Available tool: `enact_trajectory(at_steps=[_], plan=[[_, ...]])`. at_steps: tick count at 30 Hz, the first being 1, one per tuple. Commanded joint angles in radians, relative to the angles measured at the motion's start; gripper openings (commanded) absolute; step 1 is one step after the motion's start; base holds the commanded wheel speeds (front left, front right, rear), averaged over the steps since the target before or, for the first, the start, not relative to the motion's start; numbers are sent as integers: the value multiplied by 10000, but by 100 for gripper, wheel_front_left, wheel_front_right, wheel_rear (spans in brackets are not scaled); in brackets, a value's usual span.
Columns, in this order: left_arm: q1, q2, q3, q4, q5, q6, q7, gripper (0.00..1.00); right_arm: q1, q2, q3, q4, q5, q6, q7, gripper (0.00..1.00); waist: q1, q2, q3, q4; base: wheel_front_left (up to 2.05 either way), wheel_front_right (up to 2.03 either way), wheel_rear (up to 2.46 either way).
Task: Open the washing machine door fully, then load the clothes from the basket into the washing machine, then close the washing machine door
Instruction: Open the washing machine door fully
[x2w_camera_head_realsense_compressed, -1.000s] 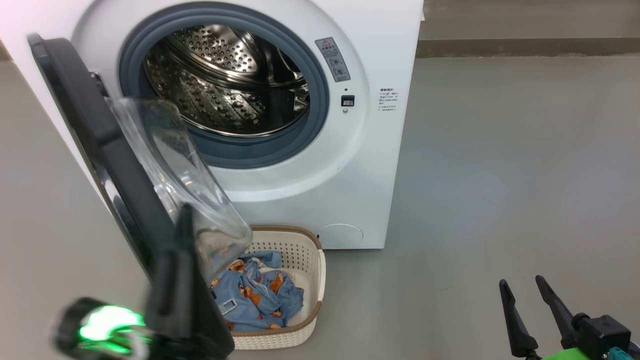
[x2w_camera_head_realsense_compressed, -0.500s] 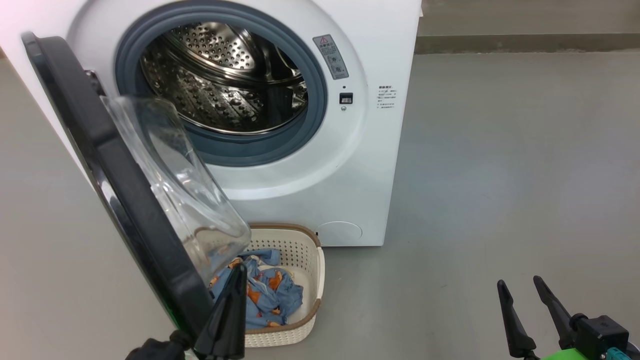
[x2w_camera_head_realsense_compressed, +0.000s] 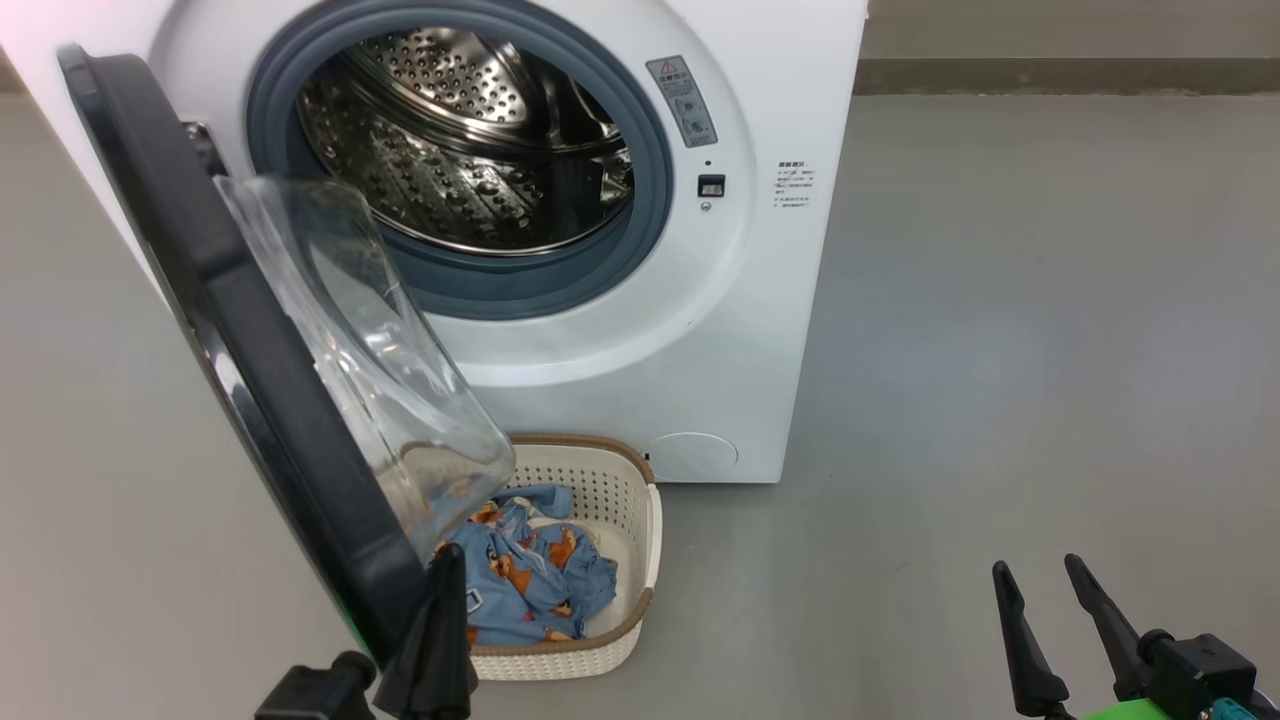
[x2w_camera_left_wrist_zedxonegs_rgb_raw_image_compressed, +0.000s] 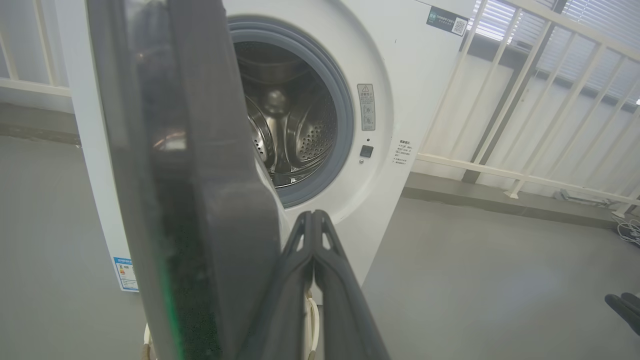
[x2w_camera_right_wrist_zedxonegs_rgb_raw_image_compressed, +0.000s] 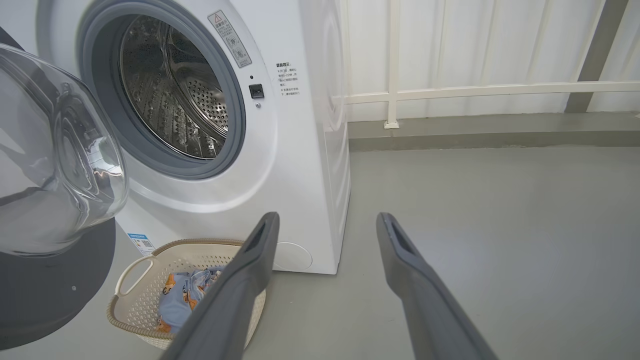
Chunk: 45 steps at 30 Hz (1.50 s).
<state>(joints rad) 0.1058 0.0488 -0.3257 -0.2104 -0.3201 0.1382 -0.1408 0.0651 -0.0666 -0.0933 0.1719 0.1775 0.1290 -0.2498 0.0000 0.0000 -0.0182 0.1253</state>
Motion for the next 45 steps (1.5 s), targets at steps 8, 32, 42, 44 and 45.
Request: enact_trajectory(at_steps=[8, 32, 42, 44, 45], plan=[[-388, 14, 313, -78, 224, 492, 511, 0, -42, -10, 211, -289, -20, 17, -120, 100, 0, 0, 106, 180, 0, 0, 0], [-615, 33, 888, 443, -7, 1173, 290, 0, -54, -16, 370, -172, -27, 17, -120, 100, 0, 0, 131, 1002, 0, 0, 0], [-617, 164, 1321, 555, -178, 1368, 121, 0, 17, -76, 319, -140, -10, 17, -120, 100, 0, 0, 143, 1526, 0, 0, 0], [-568, 232, 1497, 547, -245, 1423, 88, 0, 15, -66, 359, -133, -5, 17, -120, 100, 0, 0, 144, 1662, 0, 0, 0], [-502, 297, 1687, 511, -290, 1513, 48, 0, 10, -57, 402, -120, 13, 17, -120, 100, 0, 0, 141, 1796, 0, 0, 0]])
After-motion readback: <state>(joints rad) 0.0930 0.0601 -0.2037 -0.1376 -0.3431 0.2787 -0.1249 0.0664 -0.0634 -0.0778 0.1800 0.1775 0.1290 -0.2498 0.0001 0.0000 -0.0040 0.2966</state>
